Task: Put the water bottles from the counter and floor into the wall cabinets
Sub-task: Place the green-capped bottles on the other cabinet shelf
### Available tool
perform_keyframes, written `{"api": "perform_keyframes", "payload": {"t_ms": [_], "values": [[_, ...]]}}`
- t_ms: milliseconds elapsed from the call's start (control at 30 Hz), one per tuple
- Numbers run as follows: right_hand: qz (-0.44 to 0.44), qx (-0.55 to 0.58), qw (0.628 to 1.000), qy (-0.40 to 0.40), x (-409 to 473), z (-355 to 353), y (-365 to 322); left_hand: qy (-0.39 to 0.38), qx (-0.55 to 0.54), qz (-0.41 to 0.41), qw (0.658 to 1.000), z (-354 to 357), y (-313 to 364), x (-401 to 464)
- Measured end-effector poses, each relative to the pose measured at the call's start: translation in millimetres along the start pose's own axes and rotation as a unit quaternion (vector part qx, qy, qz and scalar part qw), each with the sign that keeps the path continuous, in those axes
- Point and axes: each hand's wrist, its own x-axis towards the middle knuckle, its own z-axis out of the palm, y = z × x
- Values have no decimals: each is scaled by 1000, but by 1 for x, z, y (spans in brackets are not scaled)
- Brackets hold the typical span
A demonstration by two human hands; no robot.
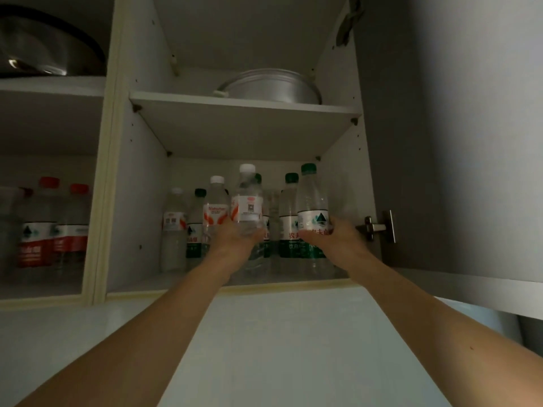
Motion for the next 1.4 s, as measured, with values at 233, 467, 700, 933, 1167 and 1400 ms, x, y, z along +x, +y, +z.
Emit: {"api": "perform_keyframes", "payload": {"t_ms": [233,467,700,933,1167,1400], "values": [[6,-46,999,28,21,0,20,-55,-4,0,998,21,0,10],[16,-52,995,82,29,2,44,-34,-11,-18,999,45,-14,32],[16,-115,988,105,26,9,48,-49,-37,-17,998,44,-20,34],[-125,-290,927,203,1,48,16,-4,61,91,994,-2,-20,32],[-49,-177,976,115,-1,98,-2,139,204,112,963,-63,-33,62],[-26,-191,977,89,7,102,4,4,143,45,989,-69,-44,75]]}}
